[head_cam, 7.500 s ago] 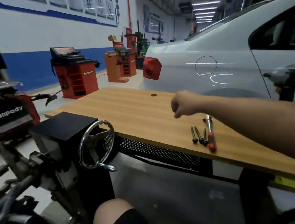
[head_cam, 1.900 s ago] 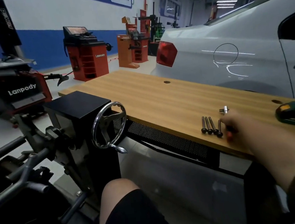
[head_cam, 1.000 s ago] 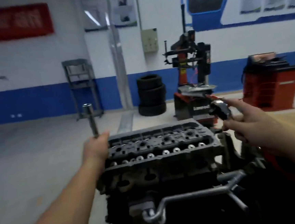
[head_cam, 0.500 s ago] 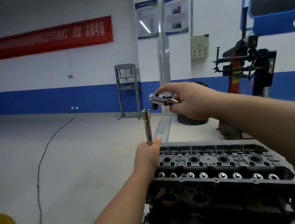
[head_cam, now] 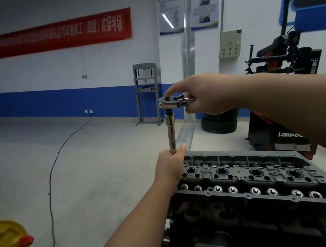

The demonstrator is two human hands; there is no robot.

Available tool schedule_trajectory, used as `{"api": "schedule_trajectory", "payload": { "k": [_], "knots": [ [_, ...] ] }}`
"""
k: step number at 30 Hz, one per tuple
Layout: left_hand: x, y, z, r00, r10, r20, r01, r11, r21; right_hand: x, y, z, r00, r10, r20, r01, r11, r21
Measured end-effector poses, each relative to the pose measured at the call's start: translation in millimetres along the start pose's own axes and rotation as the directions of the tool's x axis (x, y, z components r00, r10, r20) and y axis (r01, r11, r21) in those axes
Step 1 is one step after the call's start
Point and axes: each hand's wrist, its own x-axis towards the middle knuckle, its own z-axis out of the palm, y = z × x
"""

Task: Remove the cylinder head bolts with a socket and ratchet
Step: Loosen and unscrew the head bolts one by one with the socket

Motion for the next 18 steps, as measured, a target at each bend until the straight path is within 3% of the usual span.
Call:
{"api": "schedule_trajectory", "payload": {
  "k": [14,18],
  "knots": [
    [-0.8,3.9,-4.1,0.994,-0.063,0.091,0.069,0.995,-0.067,-5.3,24.1,-8.7,0.991,-0.077,0.107,0.064,0.991,0.121],
    [-1.1,7.2,-3.7,0.995,-0.065,0.081,0.071,0.995,-0.073,1.3,20.4,-10.4,0.985,-0.112,0.130,0.102,0.992,0.078]
  ]
}}
